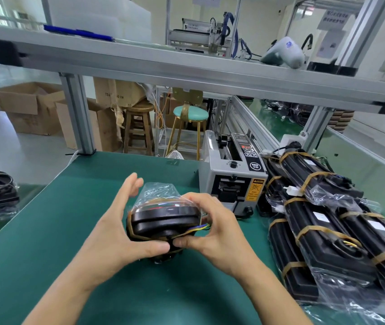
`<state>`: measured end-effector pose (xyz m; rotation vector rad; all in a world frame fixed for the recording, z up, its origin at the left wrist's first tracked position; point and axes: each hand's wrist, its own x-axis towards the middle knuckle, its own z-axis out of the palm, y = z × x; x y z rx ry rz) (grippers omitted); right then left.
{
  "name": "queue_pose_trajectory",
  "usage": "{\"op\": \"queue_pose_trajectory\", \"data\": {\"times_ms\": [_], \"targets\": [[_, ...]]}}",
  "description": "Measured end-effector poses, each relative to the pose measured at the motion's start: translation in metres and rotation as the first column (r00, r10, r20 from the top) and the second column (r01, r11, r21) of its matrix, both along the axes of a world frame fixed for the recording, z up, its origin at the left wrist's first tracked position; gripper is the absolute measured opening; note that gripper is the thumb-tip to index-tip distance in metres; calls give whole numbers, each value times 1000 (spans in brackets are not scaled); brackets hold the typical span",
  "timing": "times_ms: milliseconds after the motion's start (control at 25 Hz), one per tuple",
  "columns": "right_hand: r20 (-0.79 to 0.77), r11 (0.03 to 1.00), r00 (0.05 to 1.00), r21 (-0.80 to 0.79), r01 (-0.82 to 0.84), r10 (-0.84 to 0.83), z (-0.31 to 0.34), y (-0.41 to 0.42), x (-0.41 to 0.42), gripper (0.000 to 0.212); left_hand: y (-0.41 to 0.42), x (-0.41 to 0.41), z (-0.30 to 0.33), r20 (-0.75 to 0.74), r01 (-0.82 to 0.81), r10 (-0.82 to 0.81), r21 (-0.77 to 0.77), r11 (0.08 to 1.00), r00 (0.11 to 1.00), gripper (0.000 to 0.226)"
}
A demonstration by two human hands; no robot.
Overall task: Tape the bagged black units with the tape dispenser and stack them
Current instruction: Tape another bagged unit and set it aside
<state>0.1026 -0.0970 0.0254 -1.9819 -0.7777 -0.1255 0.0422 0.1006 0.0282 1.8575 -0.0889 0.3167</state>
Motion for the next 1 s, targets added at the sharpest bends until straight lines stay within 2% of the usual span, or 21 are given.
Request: {"op": "queue_pose_trajectory", "data": {"times_ms": [80, 160, 200, 360, 440, 520, 640, 760, 880, 920, 1000], "targets": [[-133, 999, 991, 47, -5, 11, -3, 0, 1, 82, 4, 4, -5, -64, 71, -81, -142, 987, 995, 105], [-273, 998, 962, 57, 1, 15, -3, -2, 6, 101, 2, 7, -7, 0, 118, -121, -205, 972, 993, 78], [-309, 999, 951, 35, -4, 14, -1, -2, 10, 100, 0, 7, -8, 43, 112, -105, -225, 968, 994, 72], [-328, 991, 935, 56, -125, 137, 15, -2, 24, 59, -6, 11, -13, 180, 123, -45, -445, 887, 983, 68], [-249, 982, 951, 97, -162, 181, 16, 0, 25, 58, -7, 12, -13, 211, 115, -14, -476, 872, 977, 62], [-191, 963, 959, 210, -168, 209, 13, 3, 23, 58, -7, 14, -14, 228, 114, -1, -486, 866, 974, 59], [-85, 896, 974, 415, -157, 210, 4, 10, 20, 41, -5, 17, -10, 256, 126, 14, -521, 844, 966, 55], [50, 895, 995, 434, -103, 91, -2, 10, 24, 34, -5, 22, -8, 289, 23, 115, -435, 900, 950, 55], [102, 902, 995, 427, -61, 19, -8, 5, 29, 36, -10, 25, -6, 304, -74, 159, -273, 959, 939, 78], [77, 905, 997, 425, -28, -5, -9, 4, 31, 37, -12, 26, -5, 313, -85, 149, -209, 974, 938, 81], [-56, 931, 998, 364, 28, -8, -11, -1, 38, 45, -15, 28, -1, 345, -94, 118, -86, 992, 931, 65]]}}
